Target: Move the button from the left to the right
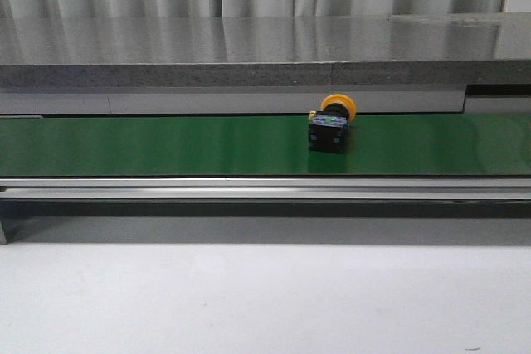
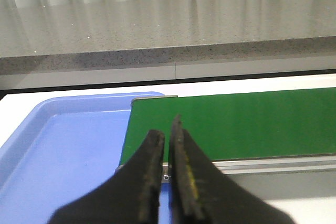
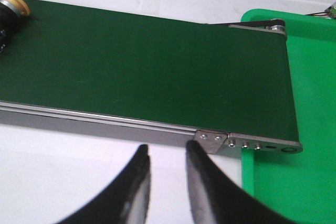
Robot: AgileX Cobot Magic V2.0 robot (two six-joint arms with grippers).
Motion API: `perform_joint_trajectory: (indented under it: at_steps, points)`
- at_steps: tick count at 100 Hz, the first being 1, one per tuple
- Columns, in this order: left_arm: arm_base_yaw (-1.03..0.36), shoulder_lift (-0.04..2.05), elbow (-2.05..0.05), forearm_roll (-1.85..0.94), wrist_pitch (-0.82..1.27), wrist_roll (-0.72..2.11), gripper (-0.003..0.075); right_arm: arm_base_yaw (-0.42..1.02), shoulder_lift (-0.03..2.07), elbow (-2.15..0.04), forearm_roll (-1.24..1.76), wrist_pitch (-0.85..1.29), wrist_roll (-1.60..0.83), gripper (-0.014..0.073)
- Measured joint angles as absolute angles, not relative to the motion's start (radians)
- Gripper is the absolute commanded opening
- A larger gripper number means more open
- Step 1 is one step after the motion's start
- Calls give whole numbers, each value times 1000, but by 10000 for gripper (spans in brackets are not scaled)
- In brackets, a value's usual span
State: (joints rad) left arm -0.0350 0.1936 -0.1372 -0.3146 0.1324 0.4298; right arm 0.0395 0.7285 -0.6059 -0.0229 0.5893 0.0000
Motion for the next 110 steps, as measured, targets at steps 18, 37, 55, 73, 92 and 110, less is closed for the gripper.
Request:
perform_joint_trajectory:
  at_steps: [18,37,55,73,92,110]
  points:
    - [-35,194,-137,-315,132,430,5,40,728,-606,-8,591,0,611]
    - [-35,194,-137,-315,132,430,5,40,749,-606,90,562,0,610]
    - [-35,194,-137,-315,132,430,5,42,851,-624,163,534,0,610]
    - [-35,194,-137,-315,132,430,5,70,1012,-712,173,531,0,610]
    - [-35,194,-137,-315,132,430,5,111,1173,-826,177,525,0,610]
    - [-35,194,-137,-315,132,430,5,142,1315,-912,177,516,0,610]
